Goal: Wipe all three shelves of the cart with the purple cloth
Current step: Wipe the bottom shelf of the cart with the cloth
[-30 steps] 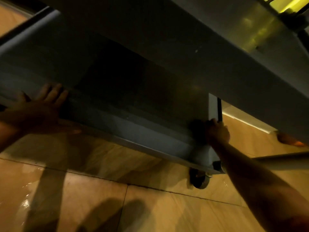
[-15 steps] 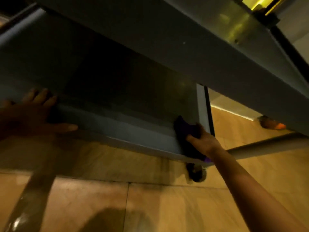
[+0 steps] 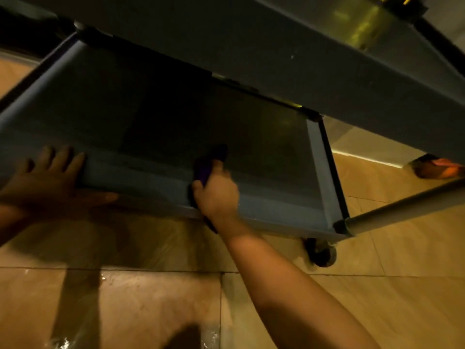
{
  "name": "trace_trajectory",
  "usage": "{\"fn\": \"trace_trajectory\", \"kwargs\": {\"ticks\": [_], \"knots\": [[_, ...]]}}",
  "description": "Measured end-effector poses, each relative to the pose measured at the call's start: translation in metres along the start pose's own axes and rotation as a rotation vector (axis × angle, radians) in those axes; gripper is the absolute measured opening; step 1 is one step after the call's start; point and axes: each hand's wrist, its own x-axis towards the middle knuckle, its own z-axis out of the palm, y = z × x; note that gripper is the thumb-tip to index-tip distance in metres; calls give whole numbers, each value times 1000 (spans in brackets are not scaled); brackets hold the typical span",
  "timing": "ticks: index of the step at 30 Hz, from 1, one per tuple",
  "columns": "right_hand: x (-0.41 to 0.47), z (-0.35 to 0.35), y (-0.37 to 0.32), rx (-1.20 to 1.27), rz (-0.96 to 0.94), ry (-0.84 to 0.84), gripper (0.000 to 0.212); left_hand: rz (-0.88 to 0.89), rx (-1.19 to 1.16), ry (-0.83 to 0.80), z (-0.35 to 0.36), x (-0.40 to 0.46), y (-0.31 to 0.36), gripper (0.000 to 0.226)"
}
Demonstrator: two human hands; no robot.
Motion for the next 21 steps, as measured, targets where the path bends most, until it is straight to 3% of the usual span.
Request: {"fn": "trace_trajectory", "kwargs": {"ticks": [2,4,6,9,17,21], "knots": [[3,-1,-11,-38,-57,-38,66,-73,7,-24,-16,-6,3,123],[14,-19,8,-115,-25,31,64,-78,-33,-45,-27,-12,2,127],[31,-40,36,-157,150,104,66,-50,-23,-55,-33,-20,5,131],[39,-33,30,-92,320,69,74,-28,0,-7,-41,-30,15,132],[19,61,-118,-27,42,34,63,-40,-8,-21,-41,-31,20,130],[18,59,-127,-23,-121,-24,64,-45,-68,-103,-56,-28,10,136]]}}
